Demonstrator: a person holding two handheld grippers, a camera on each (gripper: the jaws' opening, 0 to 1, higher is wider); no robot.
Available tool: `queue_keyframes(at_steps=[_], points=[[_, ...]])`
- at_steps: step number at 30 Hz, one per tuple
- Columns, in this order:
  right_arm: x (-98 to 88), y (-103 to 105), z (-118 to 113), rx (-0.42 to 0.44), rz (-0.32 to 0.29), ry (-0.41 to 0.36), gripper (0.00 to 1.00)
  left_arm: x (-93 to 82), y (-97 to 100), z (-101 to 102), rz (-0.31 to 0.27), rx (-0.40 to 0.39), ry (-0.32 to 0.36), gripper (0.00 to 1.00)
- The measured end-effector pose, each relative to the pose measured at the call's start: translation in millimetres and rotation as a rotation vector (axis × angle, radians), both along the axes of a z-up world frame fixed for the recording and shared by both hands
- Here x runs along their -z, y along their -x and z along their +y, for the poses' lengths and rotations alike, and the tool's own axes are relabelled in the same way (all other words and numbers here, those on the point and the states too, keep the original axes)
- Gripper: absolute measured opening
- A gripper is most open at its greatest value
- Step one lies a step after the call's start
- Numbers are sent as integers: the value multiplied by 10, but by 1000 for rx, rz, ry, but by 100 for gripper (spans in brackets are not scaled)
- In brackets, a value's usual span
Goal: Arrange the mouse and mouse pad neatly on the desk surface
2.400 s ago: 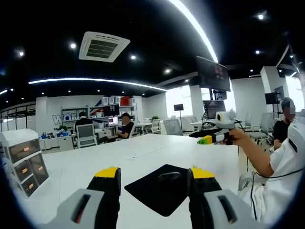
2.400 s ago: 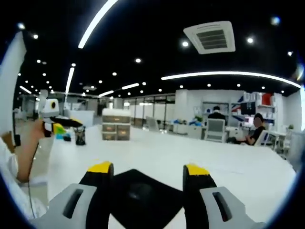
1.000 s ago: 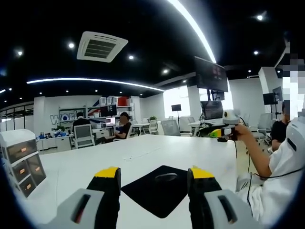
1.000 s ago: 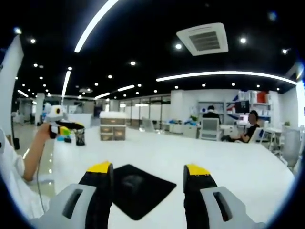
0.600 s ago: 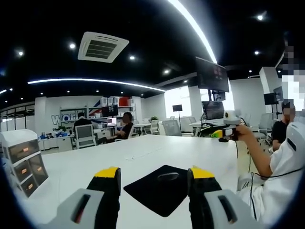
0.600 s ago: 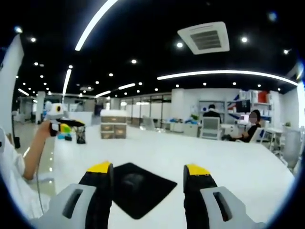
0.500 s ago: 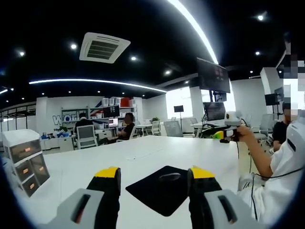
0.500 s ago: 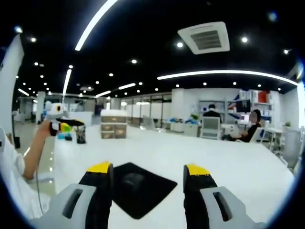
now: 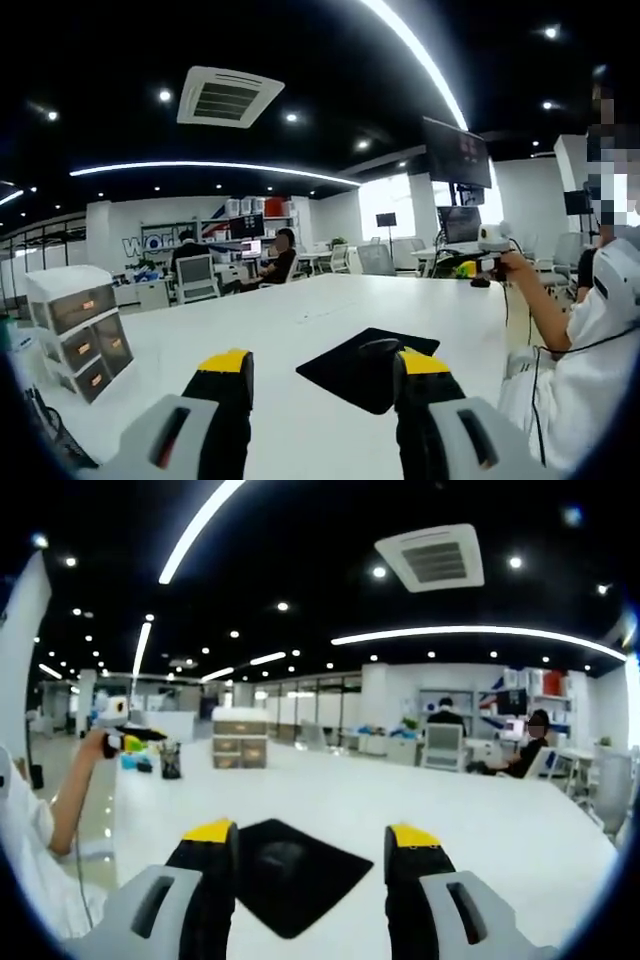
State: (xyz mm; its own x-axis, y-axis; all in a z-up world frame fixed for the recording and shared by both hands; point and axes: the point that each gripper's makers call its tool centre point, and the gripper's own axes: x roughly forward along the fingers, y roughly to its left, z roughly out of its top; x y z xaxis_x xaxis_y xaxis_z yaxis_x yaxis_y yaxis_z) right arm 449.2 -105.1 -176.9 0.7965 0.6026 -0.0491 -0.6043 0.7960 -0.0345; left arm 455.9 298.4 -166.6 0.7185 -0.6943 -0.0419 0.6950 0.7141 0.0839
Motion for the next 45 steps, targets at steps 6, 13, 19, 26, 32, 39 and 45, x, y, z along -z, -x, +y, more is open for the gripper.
queue_keyframes(at_steps=[6, 13, 19, 26, 32, 39, 45], points=[[7, 4, 29, -6, 1, 5, 57, -21, -55, 18, 1, -20, 29, 57], [-9, 6, 19, -9, -2, 3, 57, -74, -32, -196, -14, 24, 18, 56], [4, 23, 12, -13, 1, 14, 57, -109, -49, -197, -18, 22, 26, 56], [1, -10, 78, -30, 2, 26, 57, -76, -131, -301, 2, 38, 11, 56], [70, -111, 140, -57, 39, 39, 58, -63, -285, -426, 17, 49, 6, 56], [183, -181, 249, -104, 89, 68, 59, -10, -520, -564, 48, 44, -26, 56], [306, -265, 340, -135, 130, 105, 59, 16, -662, -711, 73, 63, -46, 56]])
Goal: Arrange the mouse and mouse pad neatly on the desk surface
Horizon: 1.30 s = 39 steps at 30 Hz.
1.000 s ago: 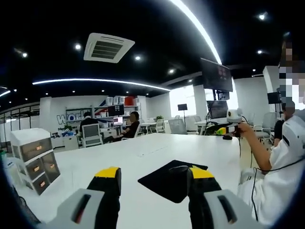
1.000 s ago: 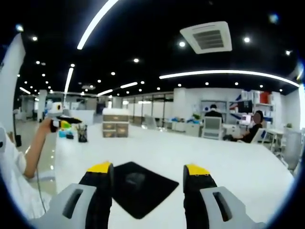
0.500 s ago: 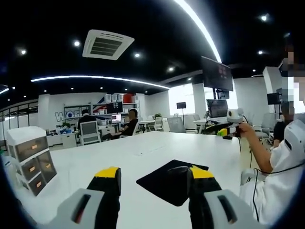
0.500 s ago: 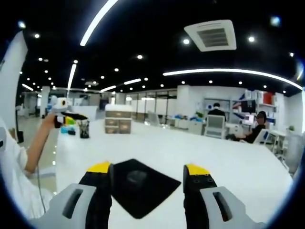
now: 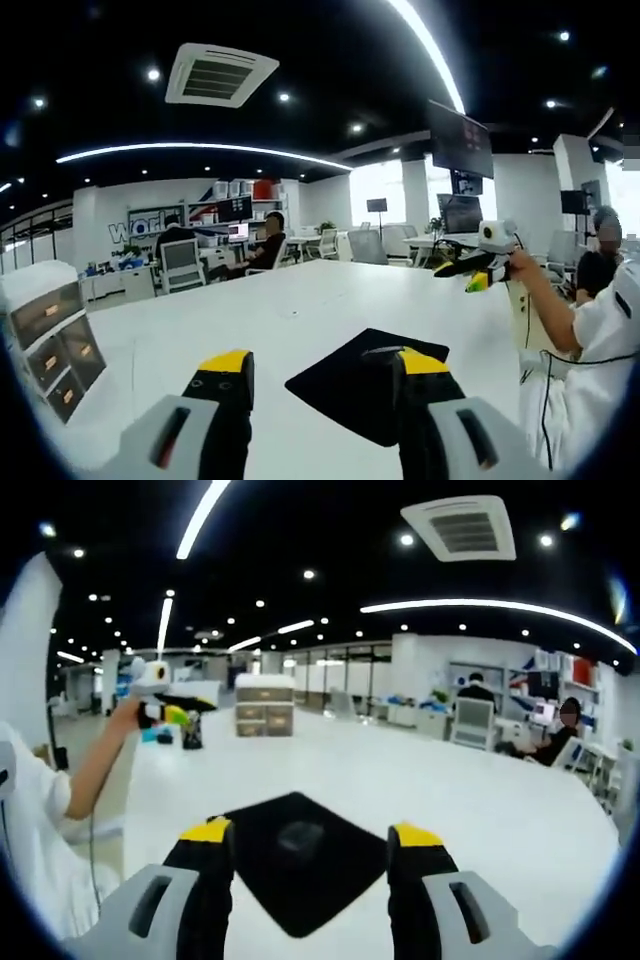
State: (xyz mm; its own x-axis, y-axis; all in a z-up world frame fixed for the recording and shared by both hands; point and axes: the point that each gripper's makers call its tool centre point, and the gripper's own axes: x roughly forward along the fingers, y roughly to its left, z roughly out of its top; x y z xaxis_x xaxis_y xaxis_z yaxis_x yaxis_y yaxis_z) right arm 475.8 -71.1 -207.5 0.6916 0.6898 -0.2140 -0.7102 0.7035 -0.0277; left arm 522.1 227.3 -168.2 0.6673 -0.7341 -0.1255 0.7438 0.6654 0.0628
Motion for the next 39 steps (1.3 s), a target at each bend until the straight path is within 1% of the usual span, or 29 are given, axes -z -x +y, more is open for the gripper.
queue_keyframes(at_steps=[6, 7, 10, 13, 17, 21, 26, 28, 32, 33, 35, 37, 39], points=[[115, -58, 87, -36, 39, 20, 59, 51, -106, -147, 19, 16, -30, 57], [140, -62, 106, -46, 45, 24, 60, 60, -149, -177, 24, 15, -34, 57], [223, -77, 170, -77, 74, 27, 63, 102, -242, -266, 41, 0, -49, 60], [283, -88, 239, -107, 93, 26, 64, 165, -314, -371, 57, 4, -64, 61], [375, -95, 337, -130, 108, 48, 64, 296, -424, -513, 85, 12, -97, 62], [457, -101, 427, -153, 124, 54, 65, 430, -508, -651, 113, 23, -124, 62], [573, -114, 506, -172, 148, 67, 65, 592, -601, -811, 127, 44, -164, 63], [614, -141, 510, -178, 159, 76, 65, 656, -626, -859, 130, 51, -185, 63], [705, -126, 579, -188, 175, 84, 65, 805, -696, -910, 138, 43, -241, 64], [723, -127, 588, -189, 178, 84, 65, 834, -697, -923, 142, 44, -250, 64], [791, -117, 634, -190, 189, 89, 65, 946, -723, -972, 161, 49, -276, 64], [849, -105, 675, -198, 202, 89, 65, 1036, -781, -993, 173, 51, -294, 64], [905, -100, 709, -201, 212, 93, 65, 1123, -759, -1062, 182, 51, -307, 65]])
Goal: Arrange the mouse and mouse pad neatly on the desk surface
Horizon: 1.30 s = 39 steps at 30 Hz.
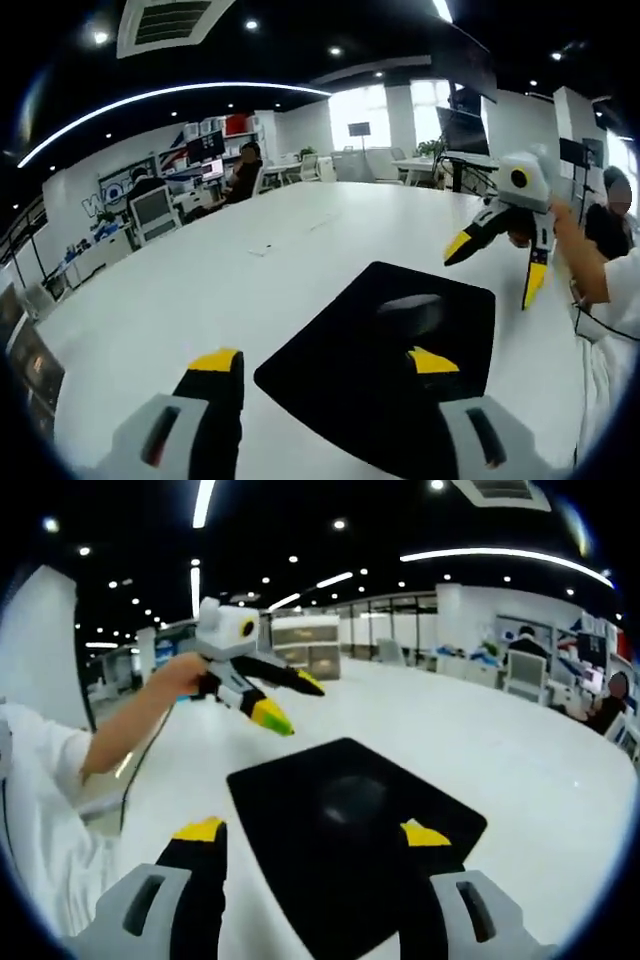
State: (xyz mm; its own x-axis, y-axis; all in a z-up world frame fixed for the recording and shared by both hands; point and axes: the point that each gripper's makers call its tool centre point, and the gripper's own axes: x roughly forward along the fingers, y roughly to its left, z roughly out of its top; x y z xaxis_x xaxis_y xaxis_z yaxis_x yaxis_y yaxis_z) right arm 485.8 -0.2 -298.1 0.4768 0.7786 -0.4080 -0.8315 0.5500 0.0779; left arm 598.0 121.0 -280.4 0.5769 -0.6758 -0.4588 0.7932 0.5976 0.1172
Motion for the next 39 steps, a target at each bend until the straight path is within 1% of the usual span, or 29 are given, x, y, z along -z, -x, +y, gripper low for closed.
queue_keyframes(at_steps=[4, 7, 13, 17, 19, 24, 30, 39], points=[[74, 0, 55, -4, 13, 2, 65, 111, -32, -97, 16, -2, -2, 65], [131, -15, 95, -6, 24, 6, 65, 216, -46, -169, 31, 4, -22, 66], [230, -34, 154, -14, 42, 9, 65, 366, -64, -266, 55, 7, -42, 67], [284, -55, 158, -10, 37, 26, 64, 408, -89, -327, 50, -2, -24, 67], [303, -43, 177, -15, 46, 25, 64, 453, -110, -359, 50, -6, -24, 67], [333, -28, 202, -21, 49, 30, 65, 462, -142, -385, 44, -16, -11, 68], [353, -36, 201, -19, 49, 39, 65, 475, -174, -381, 46, -24, -20, 68], [336, 24, 295, -36, 43, 45, 65, 403, -230, -335, 42, -54, -3, 68]])
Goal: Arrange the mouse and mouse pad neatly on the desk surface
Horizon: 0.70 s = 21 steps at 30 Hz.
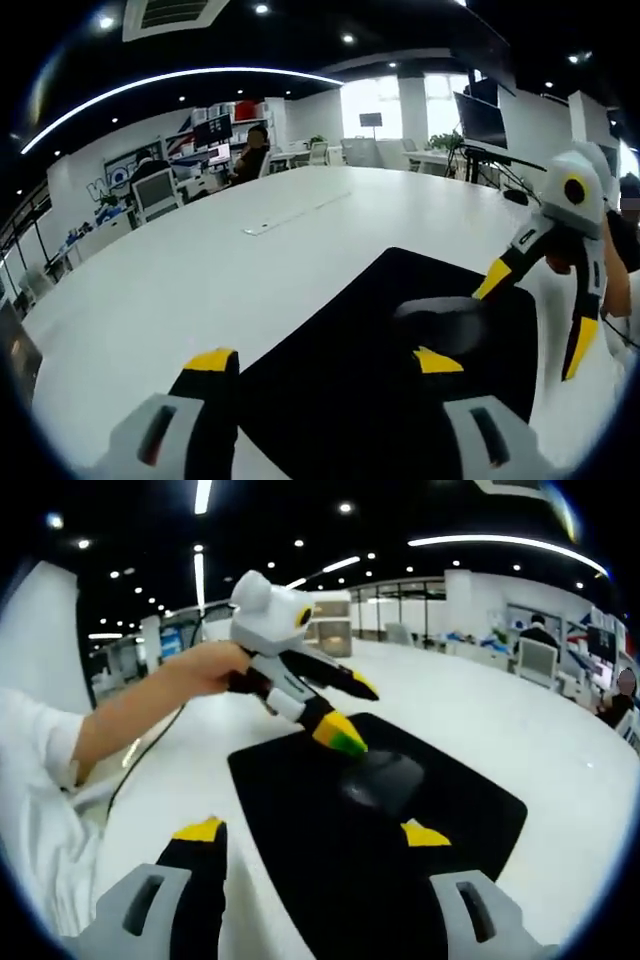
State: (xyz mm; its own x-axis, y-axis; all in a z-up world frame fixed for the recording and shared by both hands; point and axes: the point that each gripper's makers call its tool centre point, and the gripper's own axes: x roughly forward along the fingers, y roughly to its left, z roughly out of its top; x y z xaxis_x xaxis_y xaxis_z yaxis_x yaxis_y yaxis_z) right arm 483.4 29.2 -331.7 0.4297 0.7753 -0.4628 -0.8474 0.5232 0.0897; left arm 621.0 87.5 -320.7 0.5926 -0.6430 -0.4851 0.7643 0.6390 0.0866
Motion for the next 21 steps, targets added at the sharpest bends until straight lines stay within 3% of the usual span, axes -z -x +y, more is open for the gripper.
queue_keyframes(at_steps=[21], points=[[23, 3, 88, -6, 3, 2, 65, 51, -20, 62, 14, -7, -16, 70]])
